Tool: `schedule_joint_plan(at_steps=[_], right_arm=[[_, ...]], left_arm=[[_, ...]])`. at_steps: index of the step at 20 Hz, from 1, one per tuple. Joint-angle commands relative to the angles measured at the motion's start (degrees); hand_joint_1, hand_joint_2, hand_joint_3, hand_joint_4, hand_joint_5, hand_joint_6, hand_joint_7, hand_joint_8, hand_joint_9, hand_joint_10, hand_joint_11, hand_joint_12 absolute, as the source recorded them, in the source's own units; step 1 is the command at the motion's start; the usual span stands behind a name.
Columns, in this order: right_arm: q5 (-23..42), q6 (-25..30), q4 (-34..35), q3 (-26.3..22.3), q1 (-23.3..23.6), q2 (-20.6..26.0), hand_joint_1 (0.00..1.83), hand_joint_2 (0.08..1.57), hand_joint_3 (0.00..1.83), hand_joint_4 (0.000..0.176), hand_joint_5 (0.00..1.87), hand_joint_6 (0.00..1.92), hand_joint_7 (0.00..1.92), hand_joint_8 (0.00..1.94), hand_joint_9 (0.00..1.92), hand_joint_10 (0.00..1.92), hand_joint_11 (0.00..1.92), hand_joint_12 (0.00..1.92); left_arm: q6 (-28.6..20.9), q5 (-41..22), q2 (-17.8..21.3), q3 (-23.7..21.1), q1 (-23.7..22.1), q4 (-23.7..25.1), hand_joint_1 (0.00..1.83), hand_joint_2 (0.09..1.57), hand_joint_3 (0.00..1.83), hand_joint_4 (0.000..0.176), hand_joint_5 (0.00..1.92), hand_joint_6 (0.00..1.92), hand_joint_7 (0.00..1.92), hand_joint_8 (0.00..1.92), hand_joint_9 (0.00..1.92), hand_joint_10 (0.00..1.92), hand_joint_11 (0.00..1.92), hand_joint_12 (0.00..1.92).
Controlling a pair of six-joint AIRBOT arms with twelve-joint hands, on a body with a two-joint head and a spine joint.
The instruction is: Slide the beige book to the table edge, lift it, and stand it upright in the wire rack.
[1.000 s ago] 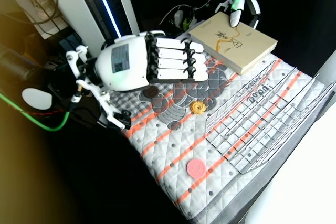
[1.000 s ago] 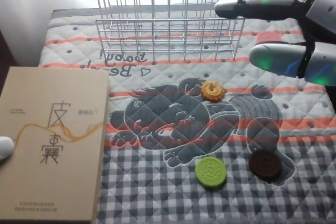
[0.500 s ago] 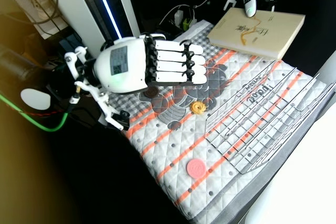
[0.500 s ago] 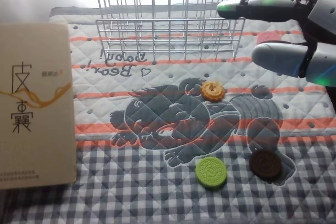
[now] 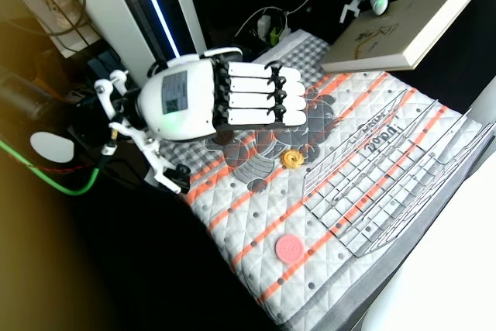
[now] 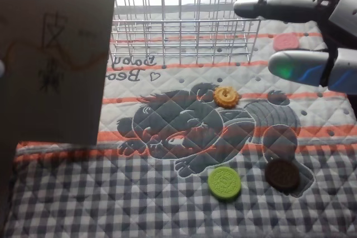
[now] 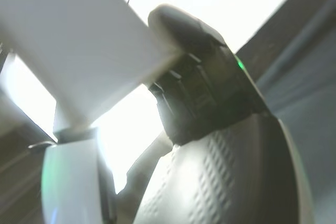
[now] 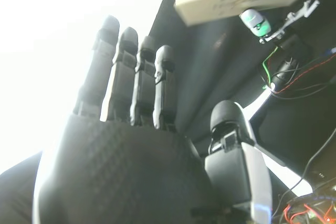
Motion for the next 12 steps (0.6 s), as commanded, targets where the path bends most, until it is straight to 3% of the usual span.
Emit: schedule_joint_plan(at_steps=[1,4,8,9,10,12], right_arm=[[6.79,0.02,2.52,0.04,0.37,-0.08,0.00,1.26,0.00,0.000,0.44,0.00,0.44,0.01,0.41,0.01,0.44,0.01],[6.89,0.02,2.82,0.09,0.03,-0.10,0.00,1.27,0.00,0.000,0.44,0.00,0.44,0.00,0.41,0.00,0.42,0.01],[7.00,0.02,3.06,0.53,-0.12,-0.61,0.00,1.26,0.00,0.000,0.44,0.00,0.45,0.01,0.43,0.01,0.46,0.02],[7.05,0.02,3.06,0.66,-0.12,-0.76,0.00,1.27,0.00,0.000,0.44,0.00,0.44,0.00,0.42,0.00,0.45,0.01],[7.08,0.02,3.06,0.78,-0.12,-0.86,0.00,1.27,0.00,0.005,0.44,0.00,0.44,0.00,0.42,0.01,0.45,0.02],[7.16,0.02,3.06,1.17,-0.18,-1.19,0.00,1.29,0.01,0.000,0.44,0.00,0.44,0.00,0.43,0.01,0.46,0.01]], left_arm=[[-1.14,-7.19,-0.66,0.94,-1.79,1.03,1.39,1.10,0.00,0.000,0.95,0.89,1.04,0.96,0.94,1.19,0.82,1.27],[-1.55,-6.02,-3.18,3.53,-7.09,2.93,1.39,1.09,0.00,0.000,0.93,0.94,1.05,0.91,0.99,1.14,0.90,1.16],[-2.33,-4.52,-6.65,7.21,-13.87,5.02,1.39,1.10,0.00,0.000,0.92,0.95,0.97,0.99,1.00,1.16,0.97,1.11],[-2.74,-4.04,-7.60,8.25,-15.34,5.38,1.38,1.10,0.00,0.000,0.94,0.92,0.97,1.01,0.98,1.18,0.94,1.13],[-3.09,-3.45,-8.60,9.34,-16.95,5.62,1.48,1.10,0.00,0.000,0.96,0.86,0.96,1.00,0.99,1.09,0.81,1.44],[-3.79,-1.87,-10.89,11.96,-21.09,6.89,1.38,1.11,0.00,0.000,0.94,0.93,0.95,1.02,0.96,1.20,0.81,1.20]])
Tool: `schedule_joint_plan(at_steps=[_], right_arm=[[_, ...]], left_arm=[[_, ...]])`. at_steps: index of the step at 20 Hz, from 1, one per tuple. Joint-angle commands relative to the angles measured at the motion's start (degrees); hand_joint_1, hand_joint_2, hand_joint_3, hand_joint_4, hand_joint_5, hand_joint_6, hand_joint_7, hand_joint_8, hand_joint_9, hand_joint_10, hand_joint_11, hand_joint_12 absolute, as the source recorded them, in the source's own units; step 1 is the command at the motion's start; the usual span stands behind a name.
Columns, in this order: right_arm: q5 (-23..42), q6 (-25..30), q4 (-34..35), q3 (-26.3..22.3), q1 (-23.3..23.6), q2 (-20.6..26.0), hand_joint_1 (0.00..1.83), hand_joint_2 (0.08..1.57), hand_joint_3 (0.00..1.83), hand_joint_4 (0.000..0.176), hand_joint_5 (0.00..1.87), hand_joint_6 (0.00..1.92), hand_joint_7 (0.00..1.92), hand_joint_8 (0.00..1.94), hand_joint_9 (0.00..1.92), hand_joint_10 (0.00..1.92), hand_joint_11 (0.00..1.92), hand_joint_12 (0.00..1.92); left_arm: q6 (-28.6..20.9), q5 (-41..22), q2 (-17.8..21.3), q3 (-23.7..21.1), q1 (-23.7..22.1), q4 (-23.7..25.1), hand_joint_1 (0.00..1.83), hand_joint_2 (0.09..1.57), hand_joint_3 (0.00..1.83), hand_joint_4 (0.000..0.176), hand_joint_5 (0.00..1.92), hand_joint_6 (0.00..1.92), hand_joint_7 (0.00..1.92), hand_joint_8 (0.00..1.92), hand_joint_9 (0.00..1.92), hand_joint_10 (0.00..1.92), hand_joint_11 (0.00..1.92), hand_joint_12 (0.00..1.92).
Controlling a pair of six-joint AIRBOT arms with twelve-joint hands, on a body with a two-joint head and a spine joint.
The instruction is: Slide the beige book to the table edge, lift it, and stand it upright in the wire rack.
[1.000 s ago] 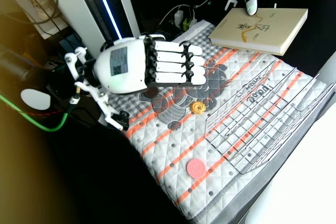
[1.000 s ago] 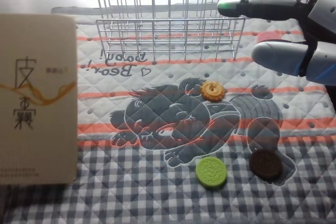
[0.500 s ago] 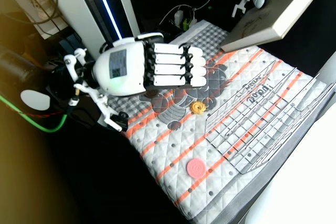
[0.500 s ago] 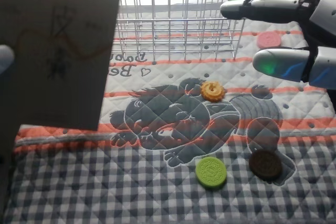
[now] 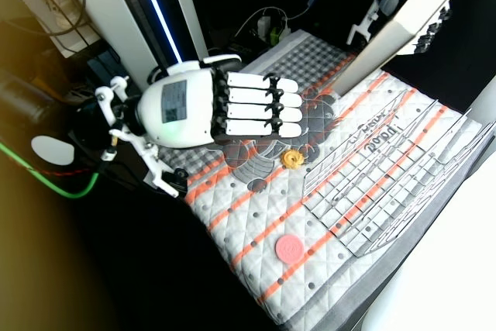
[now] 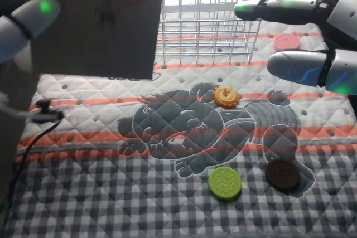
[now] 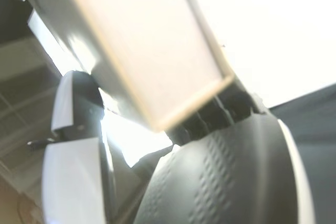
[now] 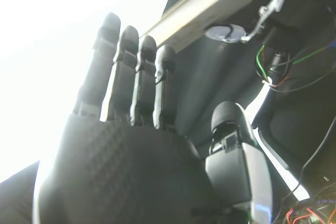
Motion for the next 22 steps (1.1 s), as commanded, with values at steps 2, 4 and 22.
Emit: schedule_joint_plan(at_steps=[2,4,22], right_arm=[[7.05,0.11,2.10,0.42,0.44,-0.41,0.00,1.29,0.01,0.000,0.44,0.00,0.45,0.01,0.43,0.01,0.45,0.01],[7.20,0.11,2.10,0.65,0.44,-0.73,0.00,1.29,0.00,0.000,0.42,0.00,0.43,0.00,0.42,0.00,0.42,0.00],[9.55,2.03,1.25,3.33,0.32,-3.57,0.00,1.30,0.00,0.000,0.46,0.00,0.48,0.00,0.46,0.00,0.49,0.02]], left_arm=[[-1.46,-4.98,-0.79,1.87,-3.88,3.36,1.38,1.11,0.00,0.000,0.93,0.96,0.97,0.95,0.98,1.18,0.80,1.12],[-1.33,-3.16,-1.88,3.76,-8.10,5.72,1.39,1.08,0.00,0.000,0.97,0.96,1.04,0.86,1.00,1.05,0.89,1.02],[1.91,6.77,-8.68,14.93,-20.88,7.53,1.28,1.04,0.00,0.000,1.10,0.68,1.22,0.75,1.15,0.98,0.86,1.34]])
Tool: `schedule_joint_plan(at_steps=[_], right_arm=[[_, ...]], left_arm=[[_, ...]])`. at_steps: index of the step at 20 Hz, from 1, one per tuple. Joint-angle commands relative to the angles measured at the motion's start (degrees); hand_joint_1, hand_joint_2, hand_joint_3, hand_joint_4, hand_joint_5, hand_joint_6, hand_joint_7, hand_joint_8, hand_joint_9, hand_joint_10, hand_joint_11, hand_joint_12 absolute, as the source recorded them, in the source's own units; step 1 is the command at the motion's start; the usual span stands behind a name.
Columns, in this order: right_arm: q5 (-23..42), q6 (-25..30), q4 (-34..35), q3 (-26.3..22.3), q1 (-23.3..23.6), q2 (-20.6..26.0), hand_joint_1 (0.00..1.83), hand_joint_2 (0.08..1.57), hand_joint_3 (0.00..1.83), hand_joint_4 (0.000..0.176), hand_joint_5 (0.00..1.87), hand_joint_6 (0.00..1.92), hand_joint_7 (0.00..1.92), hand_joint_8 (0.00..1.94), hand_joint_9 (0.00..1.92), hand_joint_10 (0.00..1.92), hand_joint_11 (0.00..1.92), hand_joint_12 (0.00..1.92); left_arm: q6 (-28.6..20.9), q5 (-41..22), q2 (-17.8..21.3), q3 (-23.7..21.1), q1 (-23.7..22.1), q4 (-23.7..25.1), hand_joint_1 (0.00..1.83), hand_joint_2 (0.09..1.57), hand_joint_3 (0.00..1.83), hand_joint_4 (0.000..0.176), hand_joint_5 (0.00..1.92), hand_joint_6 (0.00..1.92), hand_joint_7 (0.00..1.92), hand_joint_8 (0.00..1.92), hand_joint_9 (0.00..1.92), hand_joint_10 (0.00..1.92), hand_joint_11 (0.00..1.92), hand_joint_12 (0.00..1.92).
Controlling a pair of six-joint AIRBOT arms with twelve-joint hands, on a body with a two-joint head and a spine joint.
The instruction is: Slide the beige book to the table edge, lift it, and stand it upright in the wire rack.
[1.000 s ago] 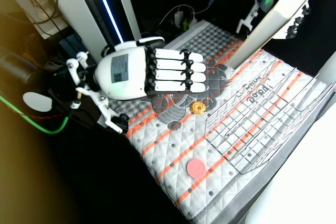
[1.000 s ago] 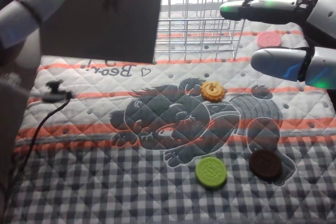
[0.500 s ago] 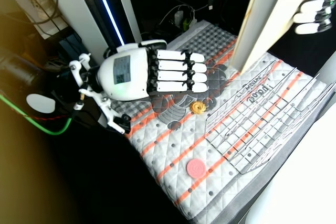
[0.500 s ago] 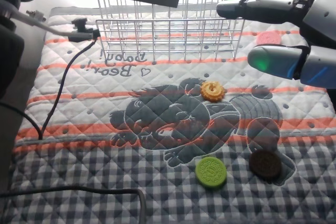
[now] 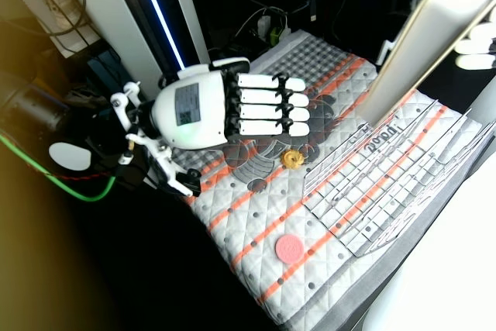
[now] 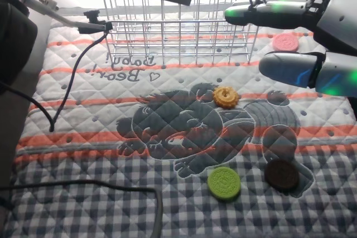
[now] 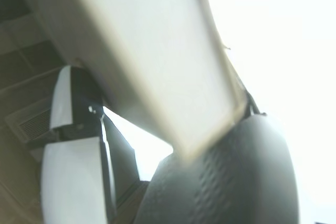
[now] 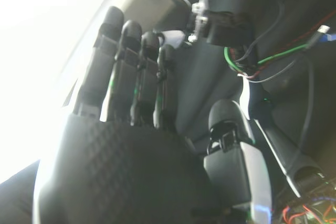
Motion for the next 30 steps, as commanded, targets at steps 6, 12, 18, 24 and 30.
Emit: schedule_joint_plan(at_steps=[6,12,18,24,30], right_arm=[[7.29,1.19,1.53,0.62,0.43,-0.75,0.00,1.31,0.00,0.000,0.47,0.00,0.48,0.00,0.48,0.00,0.50,0.02],[7.91,1.96,1.03,1.02,0.43,-1.21,0.00,1.30,0.00,0.000,0.45,0.00,0.49,0.00,0.46,0.00,0.48,0.00],[8.35,2.21,0.99,1.02,0.43,-1.38,0.00,1.25,0.00,0.000,0.47,0.01,0.48,0.00,0.46,0.00,0.46,0.00],[8.35,2.77,0.42,1.29,0.43,-1.64,0.00,1.25,0.00,0.000,0.48,0.01,0.49,0.01,0.48,0.01,0.52,0.02],[8.35,3.08,0.16,1.68,0.43,-2.09,0.00,1.25,0.00,0.000,0.47,0.00,0.49,0.00,0.47,0.00,0.50,0.01]], left_arm=[[-1.08,-4.64,-1.03,2.05,-1.50,1.61,1.26,1.05,0.00,0.000,1.07,0.79,1.21,0.71,1.10,1.11,0.91,1.46],[-1.20,-3.31,-1.20,3.14,-2.40,4.28,1.39,1.07,0.00,0.000,0.99,0.81,1.13,0.75,0.98,1.16,0.82,1.12],[-1.19,-2.92,-0.99,3.13,-3.51,6.62,1.39,1.07,0.00,0.000,0.99,0.82,1.16,0.66,1.00,1.17,0.86,1.14],[-0.95,-3.55,-0.24,3.14,-4.89,7.68,1.27,1.05,0.00,0.000,1.07,0.75,1.19,0.78,1.14,0.97,0.87,1.37],[0.67,-3.24,0.62,3.10,-7.18,8.64,1.26,1.06,0.00,0.000,1.06,0.77,1.15,0.84,1.10,0.88,0.76,1.31]])
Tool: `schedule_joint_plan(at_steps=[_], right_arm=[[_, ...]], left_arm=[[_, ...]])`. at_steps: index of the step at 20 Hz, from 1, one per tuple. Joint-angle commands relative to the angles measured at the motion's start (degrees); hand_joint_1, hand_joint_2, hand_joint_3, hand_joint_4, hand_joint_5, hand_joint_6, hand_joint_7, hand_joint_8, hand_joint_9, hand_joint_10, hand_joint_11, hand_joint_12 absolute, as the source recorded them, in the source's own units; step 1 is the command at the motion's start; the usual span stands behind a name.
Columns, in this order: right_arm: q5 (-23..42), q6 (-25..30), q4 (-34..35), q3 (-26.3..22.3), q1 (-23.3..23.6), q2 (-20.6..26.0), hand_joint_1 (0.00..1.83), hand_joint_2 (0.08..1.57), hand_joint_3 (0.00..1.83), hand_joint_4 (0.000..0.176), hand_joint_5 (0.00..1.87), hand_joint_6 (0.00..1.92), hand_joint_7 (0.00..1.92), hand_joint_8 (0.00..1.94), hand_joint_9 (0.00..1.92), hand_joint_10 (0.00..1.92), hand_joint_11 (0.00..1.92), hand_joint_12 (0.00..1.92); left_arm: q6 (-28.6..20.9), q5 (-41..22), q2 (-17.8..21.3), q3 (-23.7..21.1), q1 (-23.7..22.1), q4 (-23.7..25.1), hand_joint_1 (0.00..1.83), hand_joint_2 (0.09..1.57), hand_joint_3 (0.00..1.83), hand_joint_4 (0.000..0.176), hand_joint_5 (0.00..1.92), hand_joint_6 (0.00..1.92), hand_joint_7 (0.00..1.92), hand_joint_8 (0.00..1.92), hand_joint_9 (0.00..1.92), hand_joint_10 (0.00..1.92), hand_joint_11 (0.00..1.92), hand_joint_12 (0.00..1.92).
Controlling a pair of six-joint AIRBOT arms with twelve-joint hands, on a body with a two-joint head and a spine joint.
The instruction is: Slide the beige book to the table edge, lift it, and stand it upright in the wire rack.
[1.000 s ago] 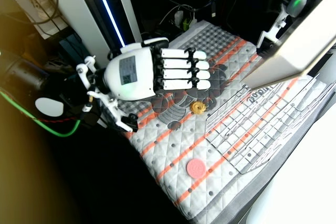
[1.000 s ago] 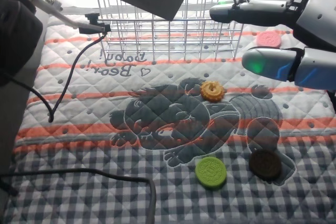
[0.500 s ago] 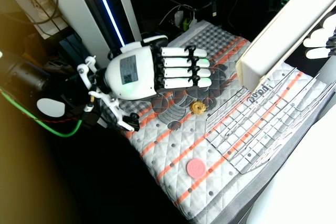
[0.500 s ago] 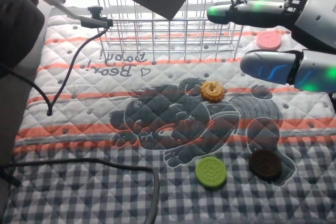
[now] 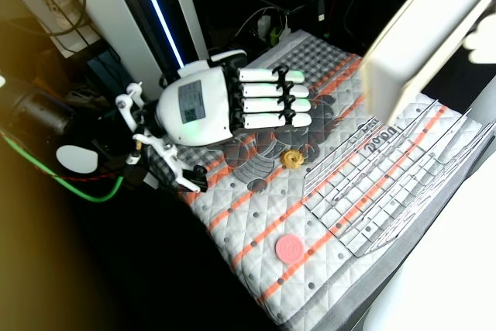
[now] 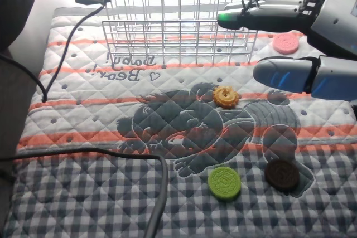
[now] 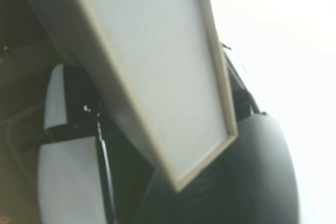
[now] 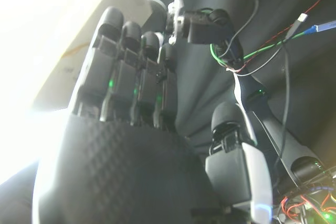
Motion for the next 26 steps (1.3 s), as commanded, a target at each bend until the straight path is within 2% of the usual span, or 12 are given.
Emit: schedule_joint_plan(at_steps=[1,3,5,7,11,13,15,18,20,24,25,26], right_arm=[[6.67,0.54,2.05,0.18,0.43,-0.34,0.00,1.26,0.00,0.000,0.47,0.00,0.49,0.00,0.47,0.00,0.50,0.01],[6.67,0.73,2.04,0.41,0.43,-0.46,0.00,1.26,0.00,0.000,0.47,0.00,0.48,0.00,0.45,0.00,0.48,0.00],[6.67,0.89,1.99,0.57,0.43,-0.59,0.00,1.27,0.00,0.000,0.47,0.00,0.48,0.00,0.44,0.00,0.46,0.00],[6.67,1.06,1.79,0.72,0.43,-0.70,0.00,1.29,0.01,0.000,0.47,0.00,0.48,0.00,0.44,0.00,0.47,0.00],[6.67,1.52,1.48,1.07,0.43,-1.01,0.00,1.29,0.01,0.000,0.47,0.00,0.48,0.00,0.46,0.01,0.49,0.01],[6.67,1.62,1.28,1.19,0.43,-1.14,0.00,1.29,0.01,0.000,0.48,0.00,0.49,0.00,0.47,0.01,0.51,0.02],[6.67,1.85,1.13,1.39,0.43,-1.29,0.00,1.28,0.00,0.000,0.48,0.00,0.49,0.00,0.47,0.01,0.51,0.02],[6.67,2.01,0.98,1.52,0.43,-1.51,0.00,1.29,0.00,0.000,0.48,0.00,0.49,0.00,0.49,0.01,0.53,0.02],[6.67,2.19,0.86,1.53,0.43,-1.52,0.00,1.29,0.00,0.000,0.48,0.00,0.50,0.00,0.50,0.01,0.54,0.02],[6.67,2.30,0.78,1.52,0.43,-1.53,0.00,1.27,0.00,0.000,0.48,0.00,0.50,0.00,0.50,0.01,0.56,0.03],[6.67,2.30,0.74,1.52,0.43,-1.55,0.00,1.28,0.00,0.000,0.48,0.00,0.50,0.00,0.51,0.01,0.55,0.02],[6.67,2.36,0.73,1.51,0.43,-1.59,0.00,1.28,0.00,0.000,0.48,0.00,0.51,0.01,0.50,0.01,0.55,0.02]], left_arm=[[-0.81,-6.21,0.48,0.43,-0.78,-0.23,1.36,1.07,0.00,0.000,1.02,0.80,1.14,0.73,1.01,1.11,0.78,1.25],[-0.90,-6.28,0.46,0.44,-0.12,-0.45,1.26,1.07,0.00,0.000,1.00,0.88,1.18,0.76,1.13,0.86,0.89,1.27],[-0.95,-6.26,0.30,0.56,0.56,-1.00,1.27,1.06,0.00,0.000,1.05,0.76,1.20,0.79,1.20,0.72,0.91,1.25],[-1.08,-6.12,0.14,0.92,0.94,-1.25,1.26,1.05,0.00,0.000,1.05,0.81,1.21,0.71,1.18,0.89,0.90,1.37],[-1.22,-5.71,0.11,1.34,1.39,-1.36,1.27,1.06,0.00,0.000,1.07,0.73,1.17,0.83,1.21,0.74,0.95,1.24],[-1.18,-5.18,0.09,1.55,1.81,-1.36,1.27,1.05,0.00,0.000,1.09,0.70,1.18,0.82,1.18,1.08,0.97,1.53],[-1.19,-5.14,-0.18,1.74,2.34,-1.54,1.27,1.05,0.00,0.000,1.08,0.70,1.18,0.81,1.14,1.14,0.96,1.49],[-1.19,-4.95,-0.40,1.86,3.65,-2.18,1.26,1.06,0.00,0.000,1.07,0.74,1.15,0.84,1.10,0.94,0.90,1.30],[-1.26,-5.10,-0.48,1.91,4.17,-2.60,1.25,1.07,0.00,0.000,1.08,0.74,1.11,0.89,1.06,1.20,0.92,1.50],[-1.28,-5.08,-0.34,1.90,4.25,-2.30,1.24,1.08,0.00,0.005,1.08,0.77,1.05,0.96,1.07,0.98,0.88,1.35],[-1.29,-4.95,-0.25,1.86,4.17,-1.88,1.25,1.08,0.00,0.000,1.10,0.71,1.05,0.99,1.06,1.06,0.88,1.43],[-1.29,-4.91,-0.23,1.77,4.21,-1.71,1.24,1.08,0.00,0.014,1.09,0.77,1.07,0.90,1.05,1.07,0.88,1.44]])
